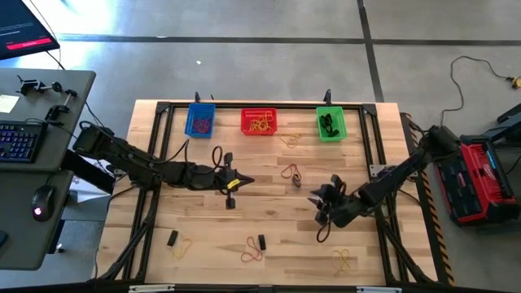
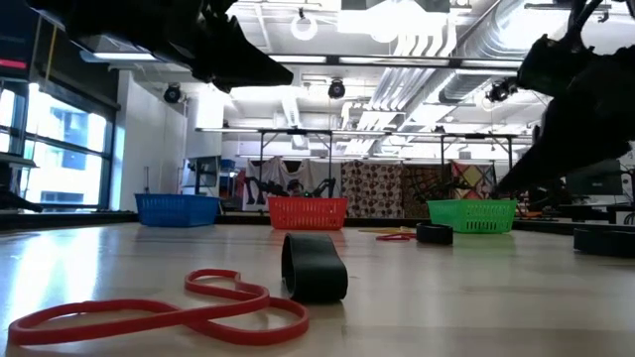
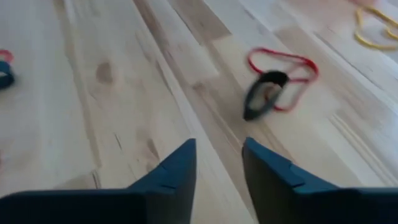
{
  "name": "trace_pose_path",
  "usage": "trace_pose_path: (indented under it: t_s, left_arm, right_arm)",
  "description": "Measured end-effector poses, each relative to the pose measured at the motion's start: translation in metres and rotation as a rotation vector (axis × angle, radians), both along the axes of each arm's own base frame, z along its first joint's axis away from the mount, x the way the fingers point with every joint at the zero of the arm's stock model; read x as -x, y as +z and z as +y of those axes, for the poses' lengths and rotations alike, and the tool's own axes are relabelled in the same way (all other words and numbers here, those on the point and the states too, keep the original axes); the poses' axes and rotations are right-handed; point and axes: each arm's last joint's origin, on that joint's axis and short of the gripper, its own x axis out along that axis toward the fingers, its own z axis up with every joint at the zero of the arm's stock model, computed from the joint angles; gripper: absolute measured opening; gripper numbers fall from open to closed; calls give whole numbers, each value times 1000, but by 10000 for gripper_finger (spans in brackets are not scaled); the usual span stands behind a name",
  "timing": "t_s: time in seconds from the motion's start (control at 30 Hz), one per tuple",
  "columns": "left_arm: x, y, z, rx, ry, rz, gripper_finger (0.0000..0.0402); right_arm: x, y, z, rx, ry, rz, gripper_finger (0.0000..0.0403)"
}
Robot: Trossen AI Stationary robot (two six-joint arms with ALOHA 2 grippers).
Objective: Sort rubber bands into baskets
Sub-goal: Put the black rubberband into the green bin
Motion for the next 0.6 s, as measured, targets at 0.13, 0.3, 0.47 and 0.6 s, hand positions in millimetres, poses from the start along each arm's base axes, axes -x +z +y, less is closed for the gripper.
trace_pose_path:
  t_s: [0.13,0.3,0.47,0.6]
  left_arm:
    - [0,0,0,-1,4,0,0]
    - [0,0,0,-3,10,0,0]
    - [0,0,0,-3,11,0,0]
    - [0,0,0,-3,11,1,0]
  right_arm:
    - [4,12,4,-4,-77,91,146]
    - [6,26,6,-66,-209,183,152]
    - [11,16,6,-147,-320,331,152]
    - [15,5,5,-156,-398,424,152]
